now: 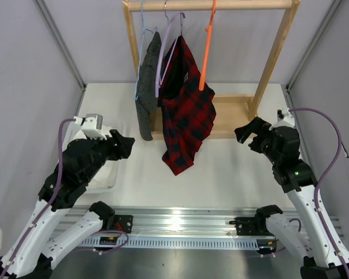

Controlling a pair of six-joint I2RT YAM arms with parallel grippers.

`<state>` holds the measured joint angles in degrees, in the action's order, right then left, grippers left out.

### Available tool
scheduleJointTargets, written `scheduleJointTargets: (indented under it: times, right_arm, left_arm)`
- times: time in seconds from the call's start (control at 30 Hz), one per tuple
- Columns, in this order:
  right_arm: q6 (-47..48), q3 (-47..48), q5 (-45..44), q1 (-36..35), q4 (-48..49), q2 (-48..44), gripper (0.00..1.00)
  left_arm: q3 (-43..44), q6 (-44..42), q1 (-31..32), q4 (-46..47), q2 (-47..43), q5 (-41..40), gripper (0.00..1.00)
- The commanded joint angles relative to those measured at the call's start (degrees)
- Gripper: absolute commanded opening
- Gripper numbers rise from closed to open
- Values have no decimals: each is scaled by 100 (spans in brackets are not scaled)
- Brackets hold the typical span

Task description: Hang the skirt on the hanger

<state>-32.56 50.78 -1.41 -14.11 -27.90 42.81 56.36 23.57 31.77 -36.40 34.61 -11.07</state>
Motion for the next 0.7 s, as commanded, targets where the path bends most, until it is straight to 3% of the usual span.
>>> scheduleJointTargets:
  times: [0.0, 0.27, 0.4, 0.67]
  right_arm:
    - [30, -95, 44, 13, 180, -123, 100]
    - [329, -42, 580, 13, 13, 96, 99]
    - [452, -60, 694, 13, 22, 158, 99]
    - [320, -113, 853, 13, 21, 237, 99]
  left_arm:
    - [51, 340, 31, -331, -139, -544, 73]
    - [-46, 1035, -65, -1132, 168, -2257, 74]
    - [-361, 1053, -591, -817, 467, -2067, 74]
    - [-1372, 1648, -2621, -7, 1003, -659, 73]
